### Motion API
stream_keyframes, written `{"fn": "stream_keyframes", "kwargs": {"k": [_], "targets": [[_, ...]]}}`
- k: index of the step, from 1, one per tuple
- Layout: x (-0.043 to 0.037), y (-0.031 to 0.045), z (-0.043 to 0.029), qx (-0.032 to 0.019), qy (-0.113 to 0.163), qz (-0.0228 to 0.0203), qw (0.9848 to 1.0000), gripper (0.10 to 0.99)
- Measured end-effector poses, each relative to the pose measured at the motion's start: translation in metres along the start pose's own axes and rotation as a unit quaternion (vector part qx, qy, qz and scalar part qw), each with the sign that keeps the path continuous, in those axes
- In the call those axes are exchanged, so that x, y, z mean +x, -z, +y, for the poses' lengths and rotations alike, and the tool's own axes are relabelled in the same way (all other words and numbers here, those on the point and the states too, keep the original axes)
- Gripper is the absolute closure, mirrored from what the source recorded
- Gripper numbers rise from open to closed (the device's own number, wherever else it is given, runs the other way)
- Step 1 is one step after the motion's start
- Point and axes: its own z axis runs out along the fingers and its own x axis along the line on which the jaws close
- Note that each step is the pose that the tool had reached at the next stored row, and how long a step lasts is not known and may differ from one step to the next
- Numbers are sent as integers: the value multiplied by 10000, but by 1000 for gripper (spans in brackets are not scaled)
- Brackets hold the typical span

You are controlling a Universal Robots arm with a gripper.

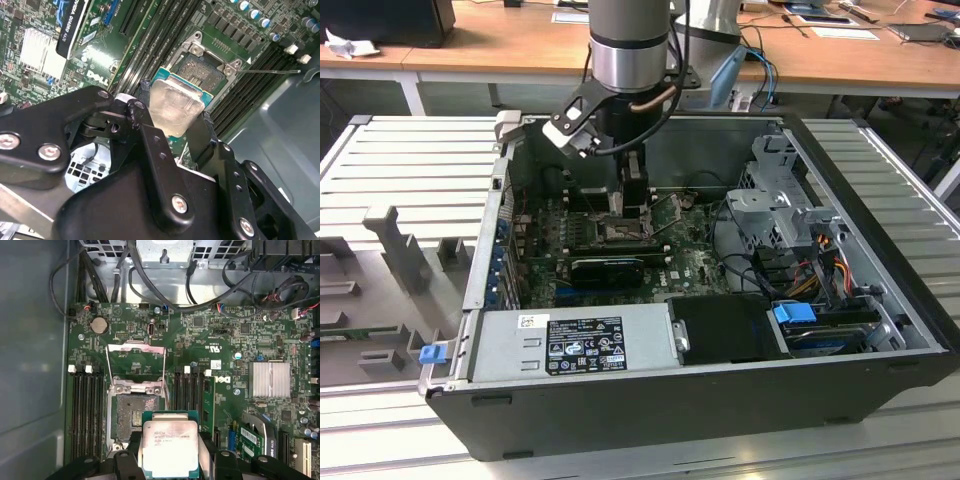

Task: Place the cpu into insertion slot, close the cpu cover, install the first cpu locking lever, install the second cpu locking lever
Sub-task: 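Place the cpu into insertion slot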

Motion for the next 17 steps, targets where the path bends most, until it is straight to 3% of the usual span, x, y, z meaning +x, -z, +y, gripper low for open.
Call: {"fn": "stream_keyframes", "kwargs": {"k": [4, 5, 12, 17], "targets": [[6, -19, 58, -2, -5, 100, 10000, 557], [8, -22, 63, -2, -5, 107, 9999, 557], [11, -110, 61, -4, -5, 113, 9999, 557], [12, -219, 55, -4, -5, 113, 9999, 557]]}}
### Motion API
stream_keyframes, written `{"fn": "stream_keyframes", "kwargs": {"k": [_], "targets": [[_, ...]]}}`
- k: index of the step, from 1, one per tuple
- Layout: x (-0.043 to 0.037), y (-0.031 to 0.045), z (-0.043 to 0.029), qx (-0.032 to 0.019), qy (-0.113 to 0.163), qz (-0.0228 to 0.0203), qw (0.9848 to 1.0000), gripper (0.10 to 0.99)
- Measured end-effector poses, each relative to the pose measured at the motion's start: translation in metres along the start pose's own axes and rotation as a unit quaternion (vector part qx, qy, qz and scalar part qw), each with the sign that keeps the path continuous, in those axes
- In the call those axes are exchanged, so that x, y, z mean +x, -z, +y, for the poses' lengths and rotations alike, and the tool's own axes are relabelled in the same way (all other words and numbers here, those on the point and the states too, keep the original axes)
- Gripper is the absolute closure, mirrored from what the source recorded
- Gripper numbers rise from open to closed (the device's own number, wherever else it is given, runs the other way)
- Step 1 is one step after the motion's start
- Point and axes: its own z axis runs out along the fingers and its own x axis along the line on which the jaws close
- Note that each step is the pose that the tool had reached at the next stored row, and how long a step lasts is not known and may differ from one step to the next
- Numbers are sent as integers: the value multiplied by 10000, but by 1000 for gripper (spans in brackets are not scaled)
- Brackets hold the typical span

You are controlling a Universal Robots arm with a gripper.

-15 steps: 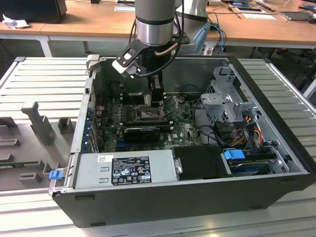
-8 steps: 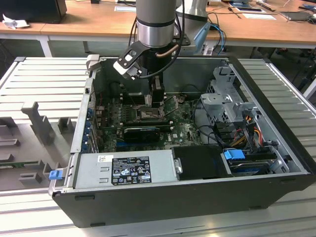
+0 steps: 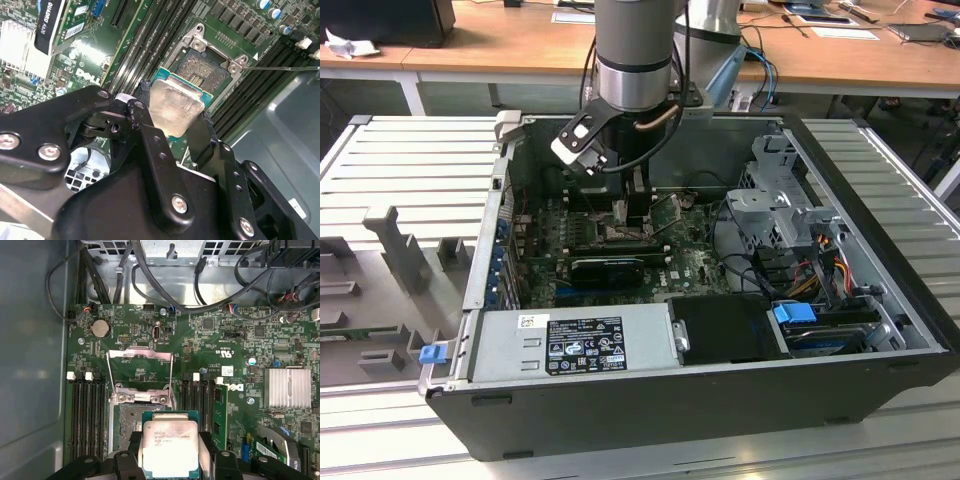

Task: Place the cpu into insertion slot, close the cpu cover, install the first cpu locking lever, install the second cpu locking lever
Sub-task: 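Place the cpu into insertion slot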

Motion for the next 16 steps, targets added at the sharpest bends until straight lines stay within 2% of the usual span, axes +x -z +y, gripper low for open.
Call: {"fn": "stream_keyframes", "kwargs": {"k": [13, 16], "targets": [[32, -48, -3, 0, -1, 0, 10000, 557], [100, -114, -5, 0, 0, 1, 10000, 557]]}}
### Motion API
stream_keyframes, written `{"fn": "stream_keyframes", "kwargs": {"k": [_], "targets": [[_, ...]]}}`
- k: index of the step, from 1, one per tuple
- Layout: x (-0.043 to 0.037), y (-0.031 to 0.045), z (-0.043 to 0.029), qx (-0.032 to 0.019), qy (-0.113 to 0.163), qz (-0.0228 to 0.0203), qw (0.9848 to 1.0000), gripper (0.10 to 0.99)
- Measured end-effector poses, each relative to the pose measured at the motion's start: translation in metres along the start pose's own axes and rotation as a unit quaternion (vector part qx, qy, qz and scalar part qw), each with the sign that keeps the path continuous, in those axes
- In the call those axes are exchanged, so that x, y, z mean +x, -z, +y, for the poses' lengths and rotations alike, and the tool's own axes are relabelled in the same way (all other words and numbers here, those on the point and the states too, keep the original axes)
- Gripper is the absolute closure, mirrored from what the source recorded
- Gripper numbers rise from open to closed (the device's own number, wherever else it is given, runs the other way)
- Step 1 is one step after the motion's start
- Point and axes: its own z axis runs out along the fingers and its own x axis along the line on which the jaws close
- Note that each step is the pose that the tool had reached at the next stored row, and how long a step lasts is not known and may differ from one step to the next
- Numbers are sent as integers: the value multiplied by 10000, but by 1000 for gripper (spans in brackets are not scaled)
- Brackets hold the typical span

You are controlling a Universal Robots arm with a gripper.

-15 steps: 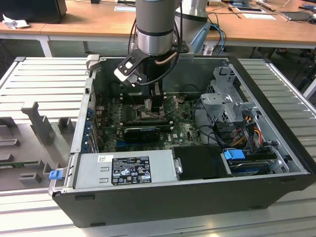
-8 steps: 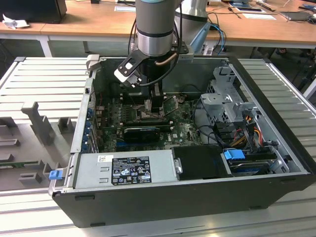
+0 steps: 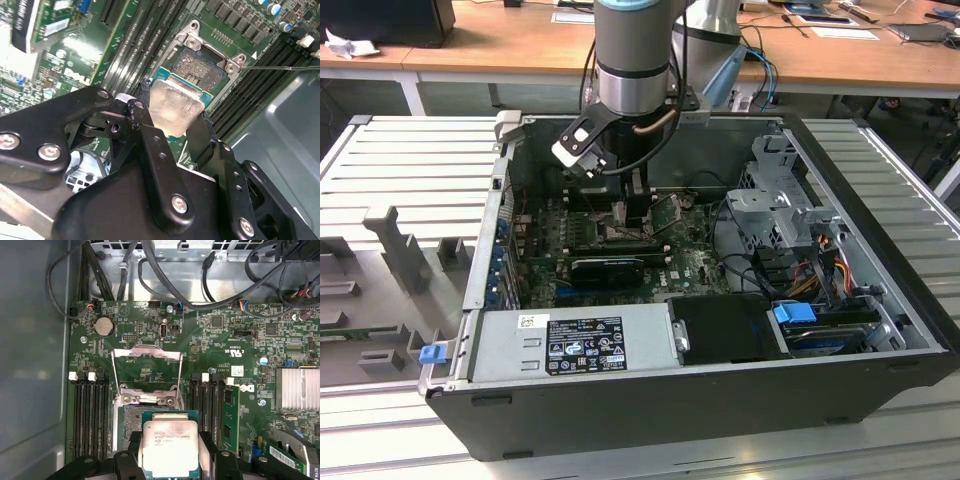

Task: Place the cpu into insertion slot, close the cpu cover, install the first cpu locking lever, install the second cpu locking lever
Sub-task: 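Place the cpu into insertion slot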

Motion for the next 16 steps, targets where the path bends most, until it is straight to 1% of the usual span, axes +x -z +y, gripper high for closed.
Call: {"fn": "stream_keyframes", "kwargs": {"k": [2, 5, 7, 8, 10, 11, 13, 14, 16], "targets": [[72, -55, -2, 0, -8, -1, 10000, 557], [91, -122, -13, -2, -60, -3, 10000, 557], [91, -147, -41, -2, -60, -3, 10000, 557], [91, -170, -72, -1, -61, -3, 10000, 557], [108, -234, -80, -2, -61, -2, 10000, 557], [137, -263, -82, -2, -61, -3, 10000, 557], [150, -280, -87, -3, -73, -2, 10000, 557], [154, -306, -104, -4, -110, -5, 9999, 557], [156, -333, -106, -4, -111, -5, 9999, 557]]}}
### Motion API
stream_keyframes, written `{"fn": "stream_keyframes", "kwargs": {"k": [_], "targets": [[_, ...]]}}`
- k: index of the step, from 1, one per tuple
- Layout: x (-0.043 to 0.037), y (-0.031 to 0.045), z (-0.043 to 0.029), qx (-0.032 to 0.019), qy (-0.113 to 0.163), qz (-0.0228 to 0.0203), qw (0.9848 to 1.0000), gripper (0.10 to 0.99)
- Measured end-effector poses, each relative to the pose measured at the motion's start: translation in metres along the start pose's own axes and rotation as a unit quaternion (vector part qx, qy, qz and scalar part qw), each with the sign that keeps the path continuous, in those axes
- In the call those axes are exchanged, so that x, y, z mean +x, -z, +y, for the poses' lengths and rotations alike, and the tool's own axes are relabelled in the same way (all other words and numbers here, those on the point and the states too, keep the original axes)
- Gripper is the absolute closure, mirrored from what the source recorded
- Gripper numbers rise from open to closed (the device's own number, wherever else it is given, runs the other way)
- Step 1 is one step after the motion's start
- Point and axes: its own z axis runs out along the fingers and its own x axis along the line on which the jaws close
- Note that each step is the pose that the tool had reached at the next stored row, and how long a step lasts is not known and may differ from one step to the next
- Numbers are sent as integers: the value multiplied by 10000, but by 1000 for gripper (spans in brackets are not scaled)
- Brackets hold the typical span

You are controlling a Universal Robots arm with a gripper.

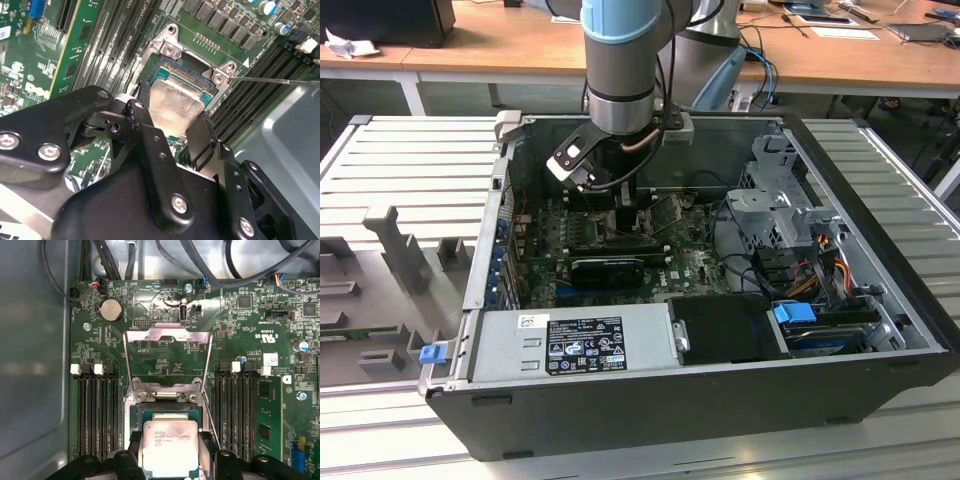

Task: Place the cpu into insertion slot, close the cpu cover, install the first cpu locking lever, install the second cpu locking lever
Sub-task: 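Place the cpu into insertion slot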

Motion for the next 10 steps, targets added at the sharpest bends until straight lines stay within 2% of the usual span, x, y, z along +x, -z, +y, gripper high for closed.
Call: {"fn": "stream_keyframes", "kwargs": {"k": [3, 10], "targets": [[10, -50, -4, 0, -1, -4, 10000, 557], [35, -100, -6, 0, -2, -5, 10000, 557]]}}
